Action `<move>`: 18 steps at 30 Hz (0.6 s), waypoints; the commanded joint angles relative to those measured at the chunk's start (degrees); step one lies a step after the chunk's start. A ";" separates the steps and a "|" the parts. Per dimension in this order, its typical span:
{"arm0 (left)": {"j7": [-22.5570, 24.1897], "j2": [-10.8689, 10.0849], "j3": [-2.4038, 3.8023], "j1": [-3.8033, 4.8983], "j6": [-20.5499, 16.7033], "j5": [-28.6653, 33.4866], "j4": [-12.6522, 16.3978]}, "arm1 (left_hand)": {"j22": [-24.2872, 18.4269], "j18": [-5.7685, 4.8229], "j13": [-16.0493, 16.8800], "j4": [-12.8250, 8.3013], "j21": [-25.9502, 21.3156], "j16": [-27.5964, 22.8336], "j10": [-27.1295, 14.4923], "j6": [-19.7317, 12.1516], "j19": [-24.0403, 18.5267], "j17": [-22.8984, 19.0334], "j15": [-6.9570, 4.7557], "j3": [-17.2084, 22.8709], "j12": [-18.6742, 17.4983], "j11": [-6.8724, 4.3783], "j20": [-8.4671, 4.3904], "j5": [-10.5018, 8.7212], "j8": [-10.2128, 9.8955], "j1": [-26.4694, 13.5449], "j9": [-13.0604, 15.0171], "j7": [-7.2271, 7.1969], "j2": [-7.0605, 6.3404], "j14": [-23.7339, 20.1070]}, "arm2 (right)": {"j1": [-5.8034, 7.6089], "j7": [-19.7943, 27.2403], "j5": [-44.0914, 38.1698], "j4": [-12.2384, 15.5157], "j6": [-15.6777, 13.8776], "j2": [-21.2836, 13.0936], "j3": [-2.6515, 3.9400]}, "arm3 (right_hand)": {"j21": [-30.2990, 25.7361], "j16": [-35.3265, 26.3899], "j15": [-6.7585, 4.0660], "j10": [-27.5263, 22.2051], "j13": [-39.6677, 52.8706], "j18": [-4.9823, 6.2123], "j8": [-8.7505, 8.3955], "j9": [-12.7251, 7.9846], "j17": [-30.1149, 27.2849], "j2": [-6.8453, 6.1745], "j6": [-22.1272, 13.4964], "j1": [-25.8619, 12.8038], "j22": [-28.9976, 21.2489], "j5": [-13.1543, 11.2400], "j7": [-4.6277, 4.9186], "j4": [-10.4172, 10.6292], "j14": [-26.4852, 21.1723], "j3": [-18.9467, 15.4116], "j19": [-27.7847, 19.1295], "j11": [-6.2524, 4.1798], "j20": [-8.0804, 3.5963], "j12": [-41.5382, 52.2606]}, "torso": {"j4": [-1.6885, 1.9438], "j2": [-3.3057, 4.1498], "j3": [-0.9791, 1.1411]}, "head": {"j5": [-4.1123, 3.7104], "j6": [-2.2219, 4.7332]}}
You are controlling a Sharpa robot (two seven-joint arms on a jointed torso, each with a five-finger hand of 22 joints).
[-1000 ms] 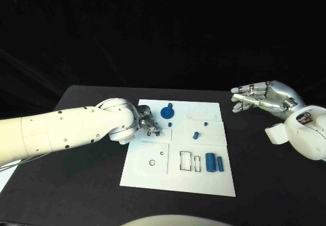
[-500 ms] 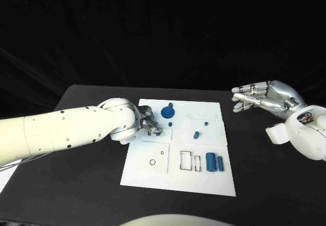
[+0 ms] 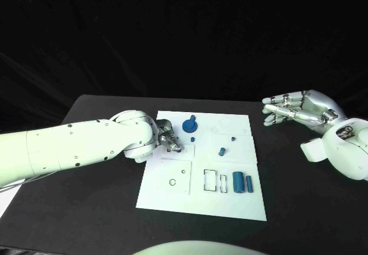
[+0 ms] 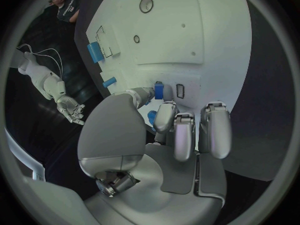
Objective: Assemble the parts on the task board
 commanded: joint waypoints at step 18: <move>-0.50 -0.71 -0.12 -0.30 1.81 -0.20 0.60 | 4.51 -1.03 0.77 -11.47 0.30 0.18 0.82 1.13 0.70 15.08 -0.18 10.71 0.82 -0.16 -0.22 2.88 0.68 -1.97 0.76 -0.53 -0.33 6.14 | -0.07 0.27 0.10 -0.29 0.92 0.21 0.00 | -0.44 -0.28 0.28 -0.46 -0.09 0.34 0.01 -0.06 -0.10 0.24 -0.37 -0.35 -0.15 0.47 -0.08 -0.09 0.06 -0.43 0.16 -0.08 0.19 0.22 | -0.04 0.01 0.02 | 0.11 -0.11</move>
